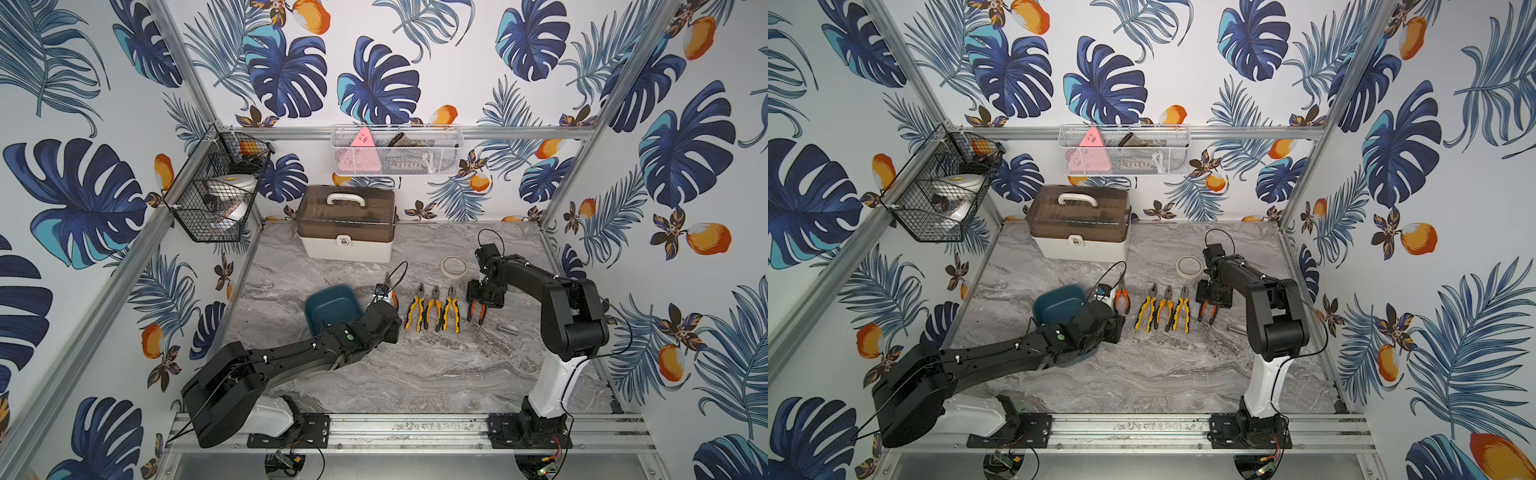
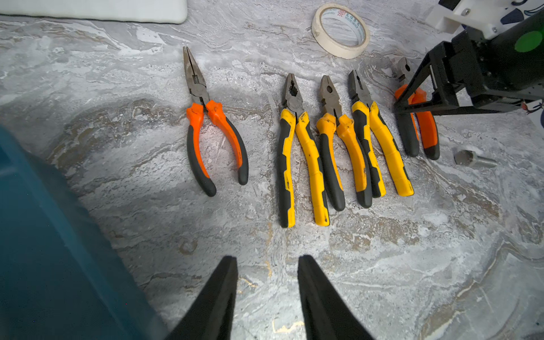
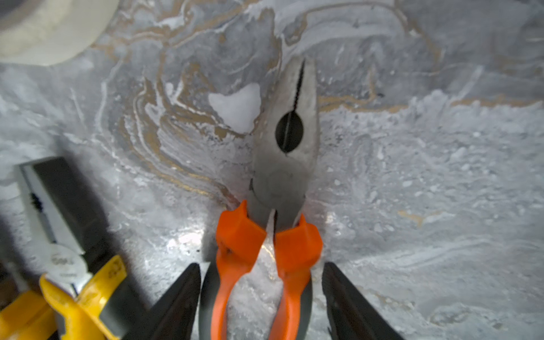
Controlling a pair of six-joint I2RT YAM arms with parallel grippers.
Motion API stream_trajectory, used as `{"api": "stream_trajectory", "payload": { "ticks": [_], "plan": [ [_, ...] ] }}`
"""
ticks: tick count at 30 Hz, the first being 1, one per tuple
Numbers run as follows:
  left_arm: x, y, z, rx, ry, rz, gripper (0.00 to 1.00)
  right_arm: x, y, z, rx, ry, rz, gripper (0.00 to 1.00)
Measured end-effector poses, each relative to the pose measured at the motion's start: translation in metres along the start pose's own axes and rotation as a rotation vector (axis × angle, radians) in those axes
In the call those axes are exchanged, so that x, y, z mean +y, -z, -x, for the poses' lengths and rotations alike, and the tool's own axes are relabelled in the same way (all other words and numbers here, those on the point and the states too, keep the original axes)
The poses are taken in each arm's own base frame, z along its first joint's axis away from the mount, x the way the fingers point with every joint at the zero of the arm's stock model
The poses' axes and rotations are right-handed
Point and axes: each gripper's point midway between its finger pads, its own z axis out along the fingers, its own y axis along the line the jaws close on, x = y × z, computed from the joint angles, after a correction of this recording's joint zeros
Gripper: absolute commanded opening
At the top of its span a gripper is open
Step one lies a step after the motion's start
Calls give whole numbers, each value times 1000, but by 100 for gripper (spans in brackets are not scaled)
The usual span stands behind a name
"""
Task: Take the pliers out of the storage box
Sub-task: Place the pliers at the center of the board.
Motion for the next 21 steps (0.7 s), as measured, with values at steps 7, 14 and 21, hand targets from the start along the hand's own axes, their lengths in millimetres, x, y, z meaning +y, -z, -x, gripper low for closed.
{"api": "stream_trajectory", "payload": {
  "ticks": [7, 14, 21],
  "plan": [
    [0, -1, -1, 4, -1, 1, 43, 11, -5, 3, -5, 35, -30, 57],
    [-1, -1, -1, 6, -1, -2, 43, 25, -3, -7, -18, 84, -34, 48],
    [-2, -3, -2, 12, -3, -2, 43, 32, 3, -29, -5, 128, -30, 48]
  ]
}}
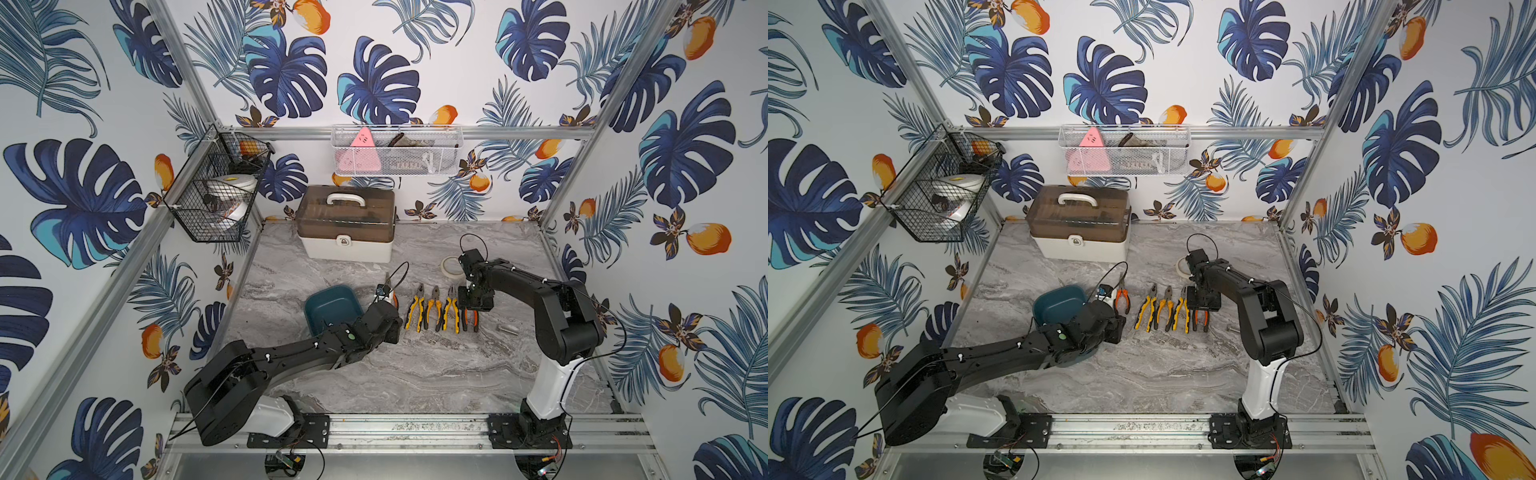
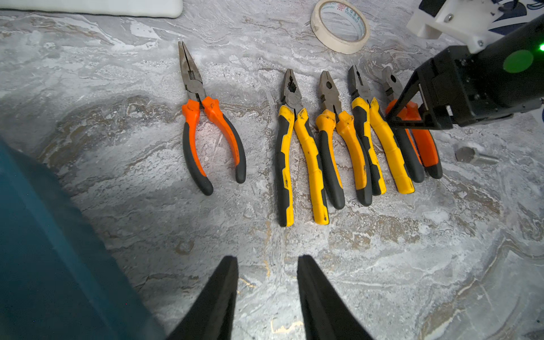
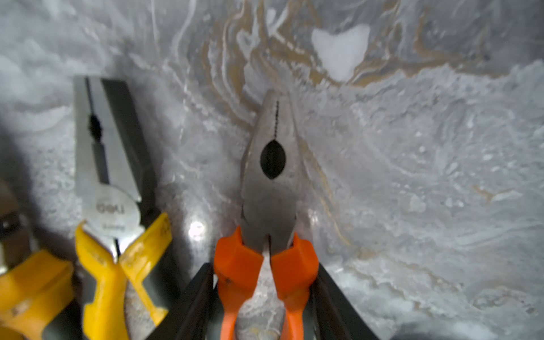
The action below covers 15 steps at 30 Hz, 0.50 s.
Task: Take the pliers out of the storage box
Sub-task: Place the pliers at the center of the board.
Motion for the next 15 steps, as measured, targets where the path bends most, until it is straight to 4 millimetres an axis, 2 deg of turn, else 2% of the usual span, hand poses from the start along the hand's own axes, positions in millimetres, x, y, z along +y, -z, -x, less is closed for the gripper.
{"api": "stream_trajectory", "payload": {
  "ticks": [6, 15],
  "plan": [
    [0, -1, 0, 2, 0, -1, 42, 2, 6, -5, -3, 13, 4, 49],
    [0, -1, -1, 4, -1, 0, 43, 5, 3, -7, 6, 20, 1, 52]
  ]
}}
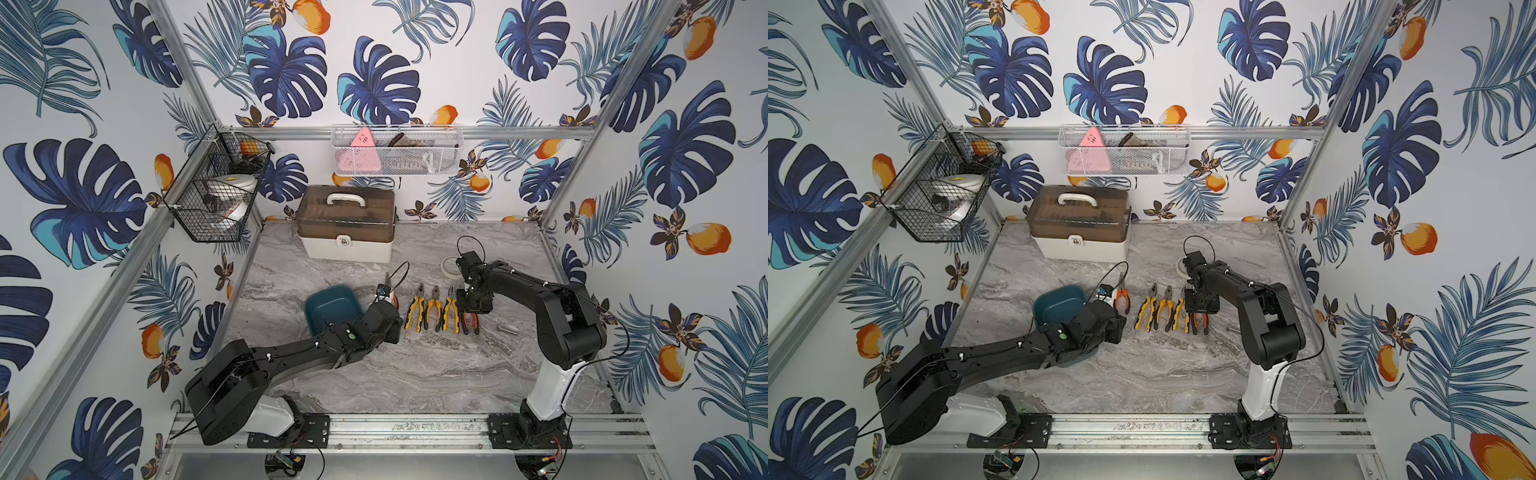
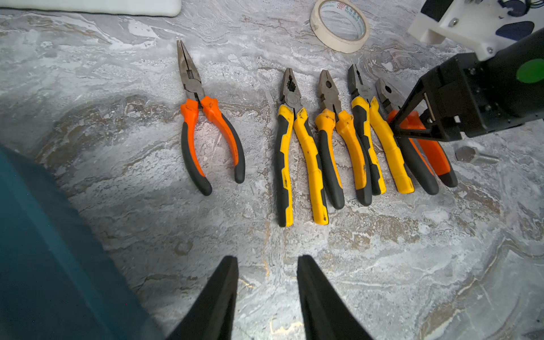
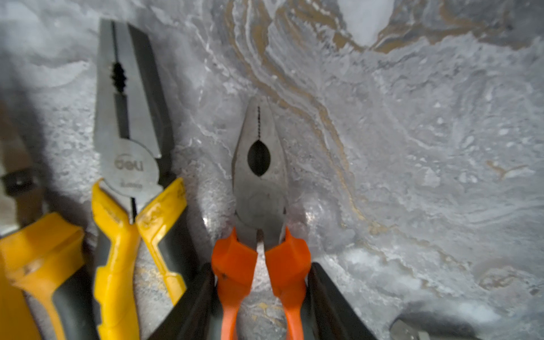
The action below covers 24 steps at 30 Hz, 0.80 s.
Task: Take the pliers out of the storage box
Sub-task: Place the pliers at the center of the board, then reset both arms
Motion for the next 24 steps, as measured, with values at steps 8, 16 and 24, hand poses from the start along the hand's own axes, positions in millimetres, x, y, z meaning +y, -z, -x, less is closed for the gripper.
{"api": "stream_trajectory", "payload": {
  "ticks": [8, 16, 24],
  "plan": [
    [0, 1, 2, -6, 1, -2, 43, 1, 8, 2, -14, -2, 10, 57],
    [0, 2, 3, -11, 1, 2, 43, 6, 41, 10, -81, -5, 63, 64],
    [4, 8, 9, -34, 0, 18, 45, 29, 120, 16, -304, 42, 155, 91]
  ]
}}
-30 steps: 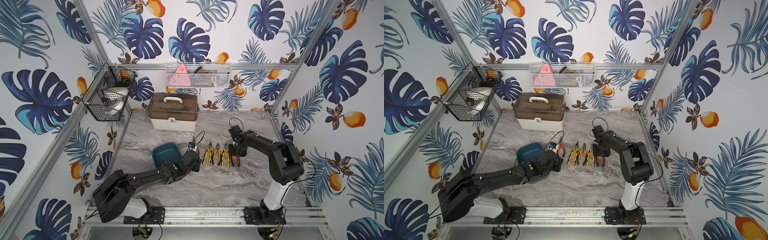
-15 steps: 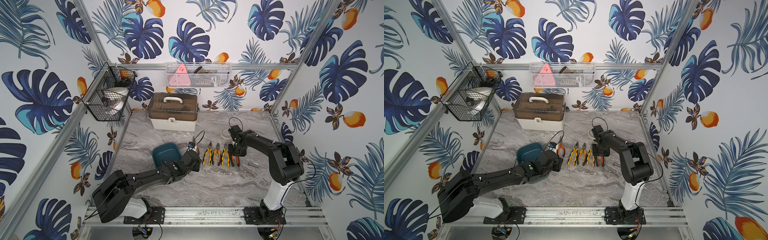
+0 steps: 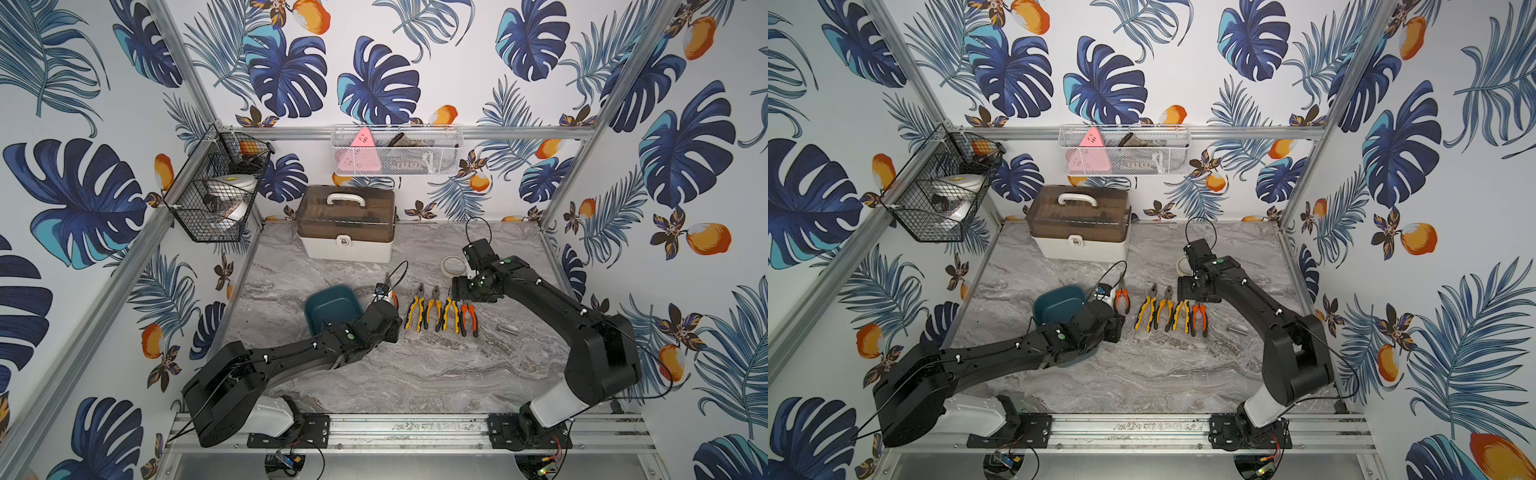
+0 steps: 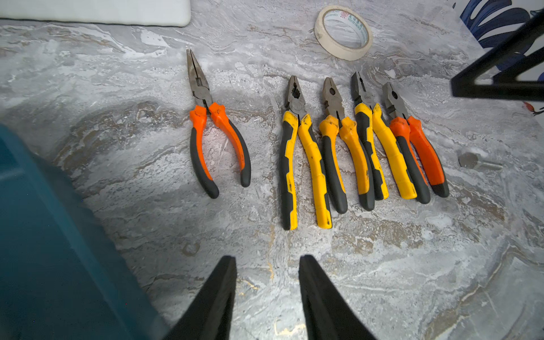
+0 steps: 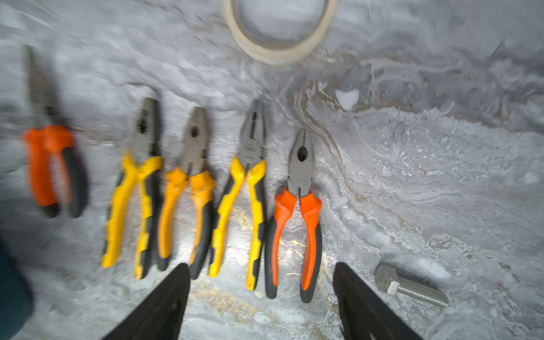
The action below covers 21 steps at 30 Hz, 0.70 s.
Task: Take the pliers out of the storage box
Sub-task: Reset both arms
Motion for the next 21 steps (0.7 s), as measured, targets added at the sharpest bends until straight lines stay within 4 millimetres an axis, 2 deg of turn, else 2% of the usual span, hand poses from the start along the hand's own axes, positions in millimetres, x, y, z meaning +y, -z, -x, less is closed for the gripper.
{"api": "stream_trajectory", "payload": {
  "ticks": [1, 4, 6, 7, 8, 9, 11, 16, 21],
  "plan": [
    [1, 3, 3, -14, -2, 2, 45, 6, 11, 4, -52, 16, 9, 100],
    [8, 21, 21, -85, -2, 29, 49, 28, 45, 13, -210, 108, 58, 100],
    [15, 36, 37, -142, -6, 66, 52, 30, 56, 17, -292, 112, 72, 100],
    [19, 43, 44, -166, -7, 86, 59, 28, 58, 19, -317, 109, 68, 100],
    [23, 51, 54, -196, 0, 114, 71, 26, 58, 19, -343, 110, 61, 100],
    [28, 58, 61, -218, 1, 142, 97, 24, 56, 20, -366, 115, 52, 100],
    [35, 66, 66, -230, -2, 189, 99, 22, 48, 18, -390, 136, 39, 100],
    [48, 73, 63, -183, -44, 272, 99, 10, 23, 17, -395, 178, -61, 100],
    [52, 77, 54, -153, -90, 291, 99, -24, 3, 6, -421, 147, -192, 100]
  ]
}}
